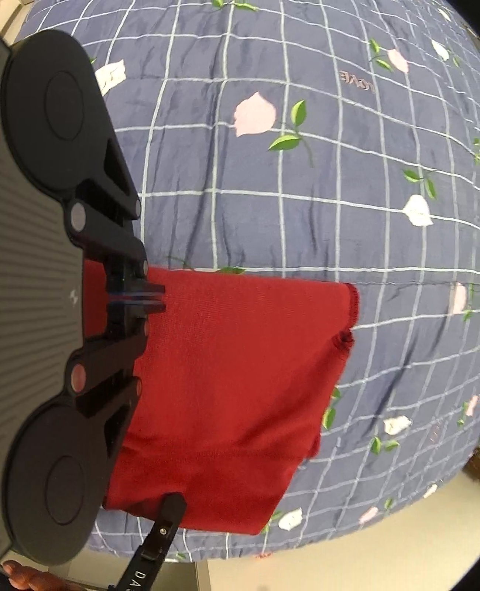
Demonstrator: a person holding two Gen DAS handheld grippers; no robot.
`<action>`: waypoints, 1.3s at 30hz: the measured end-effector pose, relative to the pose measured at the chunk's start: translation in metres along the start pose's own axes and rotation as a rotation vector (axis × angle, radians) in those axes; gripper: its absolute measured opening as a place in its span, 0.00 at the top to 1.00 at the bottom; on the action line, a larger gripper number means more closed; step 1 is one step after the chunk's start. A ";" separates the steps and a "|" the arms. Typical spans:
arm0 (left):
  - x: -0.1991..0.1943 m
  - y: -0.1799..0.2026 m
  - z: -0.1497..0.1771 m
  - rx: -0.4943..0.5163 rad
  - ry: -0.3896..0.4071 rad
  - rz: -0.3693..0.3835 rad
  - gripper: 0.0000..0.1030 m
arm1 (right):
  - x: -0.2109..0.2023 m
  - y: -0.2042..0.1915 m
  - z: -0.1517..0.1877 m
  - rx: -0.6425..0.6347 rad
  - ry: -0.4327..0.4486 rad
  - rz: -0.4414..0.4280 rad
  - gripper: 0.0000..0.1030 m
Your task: Fold small clothes
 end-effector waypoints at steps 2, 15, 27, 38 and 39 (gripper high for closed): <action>-0.009 0.000 -0.001 0.014 0.010 0.007 1.00 | -0.010 -0.014 0.000 -0.037 0.028 -0.010 0.88; -0.087 -0.036 0.001 0.046 0.150 -0.037 1.00 | -0.048 -0.113 0.002 -0.191 0.148 -0.094 0.88; -0.097 -0.132 0.050 -0.047 0.147 -0.090 1.00 | -0.019 -0.189 0.058 -0.264 0.069 -0.069 0.88; -0.068 -0.157 0.082 -0.065 0.079 -0.117 0.95 | 0.014 -0.168 0.083 -0.170 -0.015 0.085 0.79; -0.068 -0.157 0.084 -0.062 0.082 -0.126 0.88 | 0.014 -0.169 0.084 -0.172 -0.014 0.096 0.76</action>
Point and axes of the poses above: each gripper's, at about its wrist camera, not at the fingertips, and x roughly the way its jaws point, y to its right, z to its underside, the point moved 1 cm from there along x, roughly the way its jaws point, and after that the axes turned 10 degrees about z, right-handed, at the moved point
